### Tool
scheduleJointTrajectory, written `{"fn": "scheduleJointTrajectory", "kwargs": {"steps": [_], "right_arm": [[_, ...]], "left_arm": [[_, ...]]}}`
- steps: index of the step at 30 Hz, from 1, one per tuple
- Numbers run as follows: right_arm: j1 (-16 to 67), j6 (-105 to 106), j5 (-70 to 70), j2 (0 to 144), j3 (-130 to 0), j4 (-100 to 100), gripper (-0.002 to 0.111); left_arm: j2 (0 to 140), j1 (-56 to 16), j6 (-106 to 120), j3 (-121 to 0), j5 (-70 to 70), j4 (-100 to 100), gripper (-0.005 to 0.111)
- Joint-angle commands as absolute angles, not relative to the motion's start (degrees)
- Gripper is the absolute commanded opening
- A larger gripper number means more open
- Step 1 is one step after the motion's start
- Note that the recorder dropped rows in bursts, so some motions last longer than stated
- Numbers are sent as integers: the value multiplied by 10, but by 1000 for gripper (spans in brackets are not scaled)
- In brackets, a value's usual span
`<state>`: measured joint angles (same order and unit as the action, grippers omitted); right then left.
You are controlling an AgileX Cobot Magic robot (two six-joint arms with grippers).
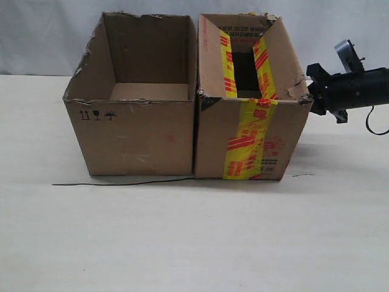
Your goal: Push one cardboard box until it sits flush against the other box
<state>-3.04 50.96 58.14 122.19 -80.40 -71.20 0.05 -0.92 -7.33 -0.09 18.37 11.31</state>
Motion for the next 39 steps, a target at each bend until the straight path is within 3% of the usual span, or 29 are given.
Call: {"fn": "scheduleJointTrajectory", "kwargs": {"steps": [1, 14, 20, 31, 34, 39], "right_arm": [[-27, 517, 581, 1221, -809, -715, 0], [-128, 503, 558, 1138, -809, -664, 0], [-119, 454, 543, 1051, -809, -558, 0], [9, 259, 454, 803, -718, -244, 0], [78, 169, 416, 664, -635, -128, 0], [135, 126, 388, 441, -486, -96, 0]], "left_arm": [[0, -14, -76, 0, 177, 109, 0], [0, -14, -76, 0, 177, 109, 0], [0, -14, -76, 0, 177, 109, 0], [0, -14, -76, 0, 177, 109, 0], [0, -14, -76, 0, 177, 109, 0], [0, -14, -76, 0, 177, 109, 0]]}}
